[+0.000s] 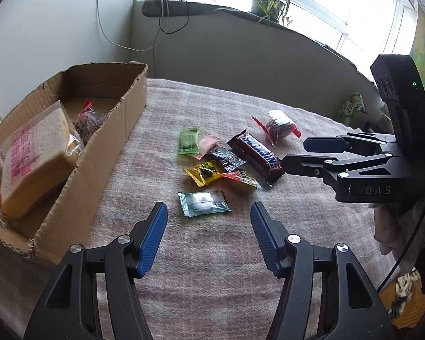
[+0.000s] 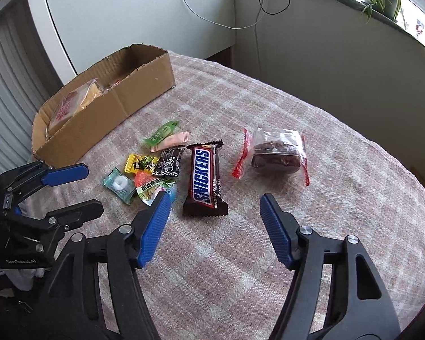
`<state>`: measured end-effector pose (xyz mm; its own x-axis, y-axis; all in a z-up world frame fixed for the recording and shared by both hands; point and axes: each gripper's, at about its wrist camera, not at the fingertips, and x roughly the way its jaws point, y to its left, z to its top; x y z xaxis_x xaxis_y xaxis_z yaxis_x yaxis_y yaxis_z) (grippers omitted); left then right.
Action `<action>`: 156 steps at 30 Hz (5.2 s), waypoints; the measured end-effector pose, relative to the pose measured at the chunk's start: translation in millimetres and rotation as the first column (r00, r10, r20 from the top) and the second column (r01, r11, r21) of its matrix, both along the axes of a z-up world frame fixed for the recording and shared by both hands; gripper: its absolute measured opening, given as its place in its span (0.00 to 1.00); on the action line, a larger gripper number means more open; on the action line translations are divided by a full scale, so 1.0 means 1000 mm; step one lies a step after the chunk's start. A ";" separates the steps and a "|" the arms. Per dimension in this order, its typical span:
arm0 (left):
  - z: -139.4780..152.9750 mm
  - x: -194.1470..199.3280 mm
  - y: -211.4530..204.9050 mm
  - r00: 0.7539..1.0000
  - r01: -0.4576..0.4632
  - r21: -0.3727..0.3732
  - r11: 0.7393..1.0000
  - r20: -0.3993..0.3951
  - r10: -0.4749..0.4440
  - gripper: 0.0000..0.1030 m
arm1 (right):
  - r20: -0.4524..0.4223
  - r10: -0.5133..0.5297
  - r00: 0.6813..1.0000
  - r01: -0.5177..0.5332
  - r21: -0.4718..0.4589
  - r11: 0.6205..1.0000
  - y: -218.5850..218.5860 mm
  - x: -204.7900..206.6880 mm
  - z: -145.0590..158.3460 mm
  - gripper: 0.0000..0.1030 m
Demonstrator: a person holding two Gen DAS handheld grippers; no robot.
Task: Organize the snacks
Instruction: 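Move the right gripper to the Snickers bar while the left gripper approaches the green mint candy, then close the right gripper on the Snickers bar while the left gripper closes on the mint candy, then carry the Snickers bar and mint candy into the box and open both grippers, then withdraw both grippers from the box toward the remaining snacks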
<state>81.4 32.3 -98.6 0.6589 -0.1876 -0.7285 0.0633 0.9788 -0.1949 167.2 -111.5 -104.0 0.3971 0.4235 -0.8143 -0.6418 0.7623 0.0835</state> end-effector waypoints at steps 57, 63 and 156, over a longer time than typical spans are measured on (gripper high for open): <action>0.043 -0.013 0.023 0.987 -0.066 0.053 0.996 0.149 0.057 0.34 | 0.076 0.010 0.997 -0.014 0.050 0.999 0.029 -0.002 0.037 0.29; 0.056 -0.013 0.055 0.977 -0.115 0.059 0.992 0.185 0.102 0.34 | 0.098 0.036 0.995 -0.044 0.083 0.996 0.057 0.003 0.061 0.29; 0.068 -0.008 0.077 0.966 -0.168 0.034 0.985 0.207 0.157 0.65 | 0.147 -0.019 0.989 0.004 0.102 0.995 0.045 0.016 0.094 0.82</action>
<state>73.0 109.1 -31.0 0.8124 -0.0322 -0.5822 -0.0643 0.9874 -0.1443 183.5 -66.6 -10.0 0.5152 0.4951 -0.6996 -0.6441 0.7622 0.0651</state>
